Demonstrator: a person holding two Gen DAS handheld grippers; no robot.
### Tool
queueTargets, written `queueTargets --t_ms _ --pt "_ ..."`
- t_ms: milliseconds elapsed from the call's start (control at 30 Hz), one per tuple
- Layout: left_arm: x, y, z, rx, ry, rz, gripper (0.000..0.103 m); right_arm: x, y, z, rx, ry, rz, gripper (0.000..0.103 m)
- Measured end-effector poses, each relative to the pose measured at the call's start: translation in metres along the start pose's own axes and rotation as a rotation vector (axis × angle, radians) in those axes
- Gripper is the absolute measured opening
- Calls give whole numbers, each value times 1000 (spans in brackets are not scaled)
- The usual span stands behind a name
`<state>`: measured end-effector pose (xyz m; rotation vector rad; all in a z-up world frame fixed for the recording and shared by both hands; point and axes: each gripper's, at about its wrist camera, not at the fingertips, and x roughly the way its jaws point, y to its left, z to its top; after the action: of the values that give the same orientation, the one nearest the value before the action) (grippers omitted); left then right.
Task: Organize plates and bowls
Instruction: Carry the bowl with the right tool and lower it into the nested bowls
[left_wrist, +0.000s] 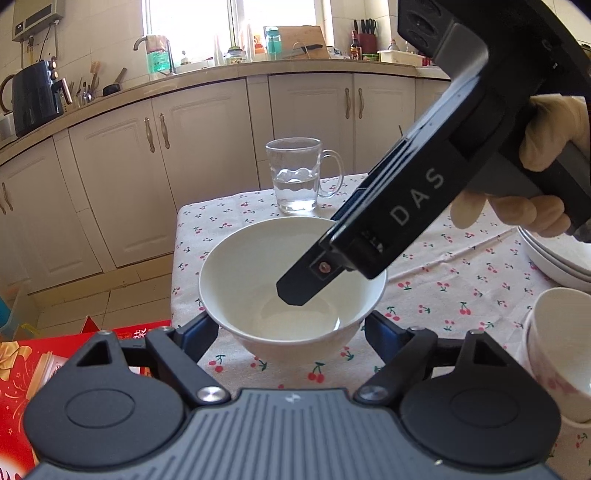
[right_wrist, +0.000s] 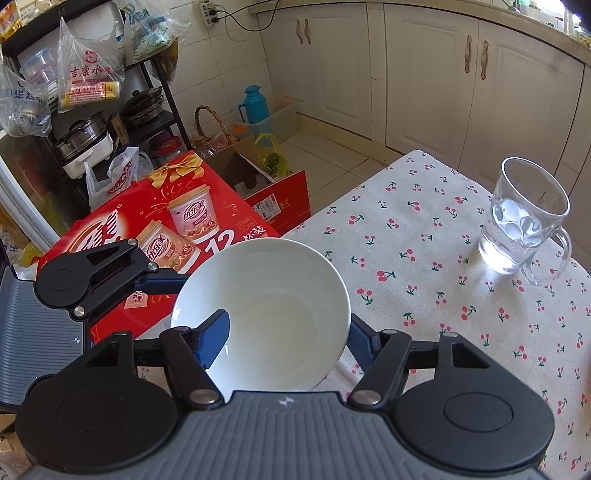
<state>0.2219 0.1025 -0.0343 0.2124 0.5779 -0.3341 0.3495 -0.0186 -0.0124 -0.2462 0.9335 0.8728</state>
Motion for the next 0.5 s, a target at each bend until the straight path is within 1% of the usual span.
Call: queueTargets --t_ms 267,500 --pt "-41 -27 1 15 -22 -36 86 -41 19 -26 9 -6 -3 74" --pt "-72 -53 -4 26 -21 -59 86 -76 41 -56 1 -13 -7 74"
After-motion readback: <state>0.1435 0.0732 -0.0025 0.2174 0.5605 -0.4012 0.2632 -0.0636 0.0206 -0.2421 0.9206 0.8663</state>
